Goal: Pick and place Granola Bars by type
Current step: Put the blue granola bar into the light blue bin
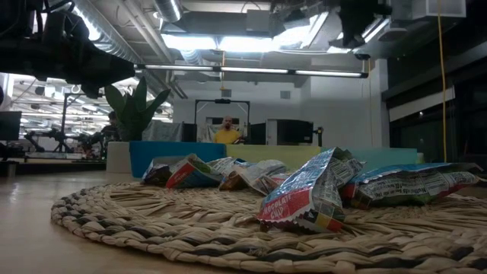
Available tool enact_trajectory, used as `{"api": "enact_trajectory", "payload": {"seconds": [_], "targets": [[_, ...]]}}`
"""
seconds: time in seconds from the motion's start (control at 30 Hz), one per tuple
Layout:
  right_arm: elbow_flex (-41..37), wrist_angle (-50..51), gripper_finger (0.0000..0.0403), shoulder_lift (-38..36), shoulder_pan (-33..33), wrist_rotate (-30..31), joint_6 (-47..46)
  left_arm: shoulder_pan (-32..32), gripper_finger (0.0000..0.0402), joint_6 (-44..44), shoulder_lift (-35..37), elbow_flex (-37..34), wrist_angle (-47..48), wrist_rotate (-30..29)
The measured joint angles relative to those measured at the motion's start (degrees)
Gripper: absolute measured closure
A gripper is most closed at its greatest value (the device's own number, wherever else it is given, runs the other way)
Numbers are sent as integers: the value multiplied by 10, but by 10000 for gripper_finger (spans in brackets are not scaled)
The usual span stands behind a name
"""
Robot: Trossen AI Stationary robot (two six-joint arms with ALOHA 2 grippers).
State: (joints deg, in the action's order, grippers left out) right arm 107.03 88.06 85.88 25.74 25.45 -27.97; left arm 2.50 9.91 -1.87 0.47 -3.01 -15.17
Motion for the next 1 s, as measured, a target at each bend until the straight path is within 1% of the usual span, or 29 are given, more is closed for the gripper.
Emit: {"api": "enact_trajectory", "payload": {"seconds": [0.07,0.2,0.33,0.43,0.53,0.67,0.8,1.0], "targets": [[-50,-34,327,-13,11,-11,14,0,297,0,0,0,0,-1],[-165,-160,327,-34,32,-73,64,0,297,0,0,0,0,-3],[-264,-273,327,-34,53,-132,100,0,297,-1,0,0,-1,-11],[-326,-338,327,-27,69,-172,104,0,297,4,0,0,-1,-12],[-373,-364,327,-20,80,-192,103,0,297,22,0,0,-1,-12],[-423,-381,327,-13,93,-193,110,0,297,28,0,0,-1,-16],[-464,-411,327,-13,108,-192,121,0,297,7,0,0,-2,-21],[-508,-426,327,-13,122,-192,121,0,297,-11,0,0,-2,-19]]}}
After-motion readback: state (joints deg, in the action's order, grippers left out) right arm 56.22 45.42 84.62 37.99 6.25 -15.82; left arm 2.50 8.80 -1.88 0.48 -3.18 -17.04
